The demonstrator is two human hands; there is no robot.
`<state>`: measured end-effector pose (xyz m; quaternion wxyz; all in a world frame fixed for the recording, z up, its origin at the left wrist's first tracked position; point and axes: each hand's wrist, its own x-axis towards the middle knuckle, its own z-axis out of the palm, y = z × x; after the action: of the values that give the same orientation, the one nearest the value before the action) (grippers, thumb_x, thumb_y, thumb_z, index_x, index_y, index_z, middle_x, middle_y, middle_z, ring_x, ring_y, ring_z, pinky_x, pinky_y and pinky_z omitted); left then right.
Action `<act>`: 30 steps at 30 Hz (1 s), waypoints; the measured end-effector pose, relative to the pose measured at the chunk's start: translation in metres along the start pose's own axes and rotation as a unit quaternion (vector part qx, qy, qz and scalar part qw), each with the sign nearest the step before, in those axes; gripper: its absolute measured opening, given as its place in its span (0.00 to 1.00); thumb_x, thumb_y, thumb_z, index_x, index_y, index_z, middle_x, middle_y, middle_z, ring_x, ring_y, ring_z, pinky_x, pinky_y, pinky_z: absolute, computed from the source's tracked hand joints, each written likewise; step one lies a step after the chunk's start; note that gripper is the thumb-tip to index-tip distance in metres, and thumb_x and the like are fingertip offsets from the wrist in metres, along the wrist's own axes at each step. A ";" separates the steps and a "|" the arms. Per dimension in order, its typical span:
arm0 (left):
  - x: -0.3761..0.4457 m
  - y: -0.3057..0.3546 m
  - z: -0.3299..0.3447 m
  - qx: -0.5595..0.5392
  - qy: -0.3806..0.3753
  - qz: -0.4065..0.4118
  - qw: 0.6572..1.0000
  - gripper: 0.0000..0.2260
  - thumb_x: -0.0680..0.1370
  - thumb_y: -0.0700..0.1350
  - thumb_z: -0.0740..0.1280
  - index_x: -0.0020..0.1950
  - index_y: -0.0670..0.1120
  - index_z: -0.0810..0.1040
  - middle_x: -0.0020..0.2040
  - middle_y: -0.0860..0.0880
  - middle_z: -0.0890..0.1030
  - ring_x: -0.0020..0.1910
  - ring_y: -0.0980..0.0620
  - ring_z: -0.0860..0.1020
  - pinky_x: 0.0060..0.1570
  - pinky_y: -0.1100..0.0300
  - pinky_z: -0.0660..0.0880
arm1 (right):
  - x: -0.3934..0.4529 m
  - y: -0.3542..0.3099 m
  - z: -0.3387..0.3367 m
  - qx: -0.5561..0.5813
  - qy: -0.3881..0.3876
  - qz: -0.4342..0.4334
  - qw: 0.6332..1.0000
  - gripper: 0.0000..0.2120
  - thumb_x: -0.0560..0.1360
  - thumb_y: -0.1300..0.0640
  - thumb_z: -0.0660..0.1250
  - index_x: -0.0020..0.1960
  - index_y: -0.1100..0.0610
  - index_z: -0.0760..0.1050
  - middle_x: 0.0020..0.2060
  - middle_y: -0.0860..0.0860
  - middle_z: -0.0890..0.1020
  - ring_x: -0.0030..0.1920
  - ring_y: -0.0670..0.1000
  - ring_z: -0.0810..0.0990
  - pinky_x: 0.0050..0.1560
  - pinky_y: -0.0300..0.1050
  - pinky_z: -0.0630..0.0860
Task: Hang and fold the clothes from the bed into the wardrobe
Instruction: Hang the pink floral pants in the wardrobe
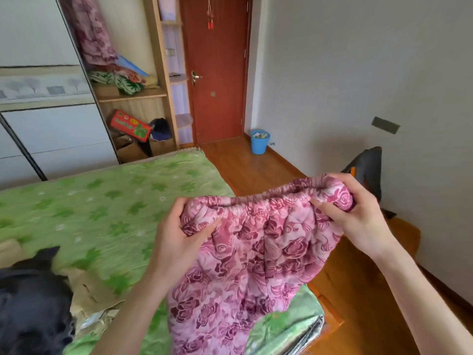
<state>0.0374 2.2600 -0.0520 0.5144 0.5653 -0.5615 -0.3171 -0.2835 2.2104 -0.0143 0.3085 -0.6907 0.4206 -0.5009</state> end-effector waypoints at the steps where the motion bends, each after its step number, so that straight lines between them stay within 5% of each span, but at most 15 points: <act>1: 0.001 0.005 0.013 -0.004 -0.006 0.004 1.000 0.19 0.71 0.52 0.76 0.58 0.52 0.76 0.50 0.51 0.87 0.46 0.52 0.87 0.50 0.47 0.85 | -0.003 0.001 -0.014 -0.002 0.007 0.006 1.000 0.18 0.75 0.57 0.73 0.63 0.48 0.76 0.55 0.42 0.83 0.57 0.48 0.85 0.49 0.42 0.84; 12: 0.014 0.097 0.173 -0.067 -0.024 0.063 0.995 0.16 0.74 0.53 0.76 0.58 0.51 0.78 0.50 0.51 0.86 0.50 0.52 0.86 0.55 0.49 0.83 | -0.030 0.003 -0.178 0.007 0.146 0.020 0.989 0.11 0.74 0.58 0.75 0.56 0.56 0.80 0.46 0.47 0.88 0.45 0.48 0.88 0.41 0.41 0.84; 16: 0.026 0.117 0.231 -0.090 -0.009 0.080 0.993 0.24 0.74 0.58 0.77 0.65 0.49 0.77 0.57 0.50 0.85 0.57 0.52 0.84 0.60 0.46 0.82 | -0.022 0.008 -0.228 0.014 0.167 0.013 0.986 0.11 0.73 0.56 0.77 0.53 0.59 0.81 0.46 0.53 0.88 0.47 0.55 0.89 0.47 0.55 0.86; 19: 0.033 0.128 0.272 -0.089 0.001 0.103 0.991 0.12 0.77 0.47 0.76 0.57 0.53 0.77 0.49 0.60 0.86 0.47 0.62 0.84 0.49 0.65 0.81 | -0.014 0.018 -0.261 0.003 0.167 0.008 0.986 0.11 0.73 0.54 0.77 0.52 0.57 0.81 0.46 0.54 0.88 0.46 0.56 0.89 0.48 0.60 0.86; 21: 0.040 0.131 0.295 -0.092 0.004 0.113 0.989 0.11 0.77 0.43 0.75 0.55 0.53 0.77 0.47 0.58 0.86 0.46 0.59 0.84 0.45 0.69 0.80 | -0.009 0.027 -0.279 -0.001 0.169 0.004 0.986 0.11 0.73 0.54 0.77 0.51 0.57 0.81 0.45 0.54 0.88 0.46 0.55 0.89 0.48 0.60 0.86; 25: 0.066 0.134 0.336 -0.102 -0.001 0.119 0.988 0.10 0.78 0.47 0.75 0.57 0.50 0.79 0.50 0.47 0.86 0.49 0.45 0.85 0.52 0.43 0.84 | 0.005 0.052 -0.315 0.002 0.186 -0.003 0.983 0.12 0.72 0.52 0.77 0.53 0.53 0.81 0.47 0.52 0.88 0.48 0.54 0.88 0.51 0.57 0.85; 30: 0.095 0.139 0.381 -0.130 0.029 0.130 0.983 0.10 0.80 0.55 0.73 0.56 0.53 0.80 0.50 0.45 0.85 0.51 0.41 0.85 0.52 0.32 0.81 | 0.033 0.083 -0.350 0.001 0.199 0.000 0.980 0.15 0.69 0.49 0.77 0.53 0.53 0.81 0.46 0.48 0.87 0.46 0.48 0.87 0.45 0.42 0.84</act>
<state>-0.3458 2.1049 -0.0039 0.6362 0.4247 -0.5693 -0.3012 -0.6343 2.1413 0.0371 0.2191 -0.5770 0.4729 -0.6288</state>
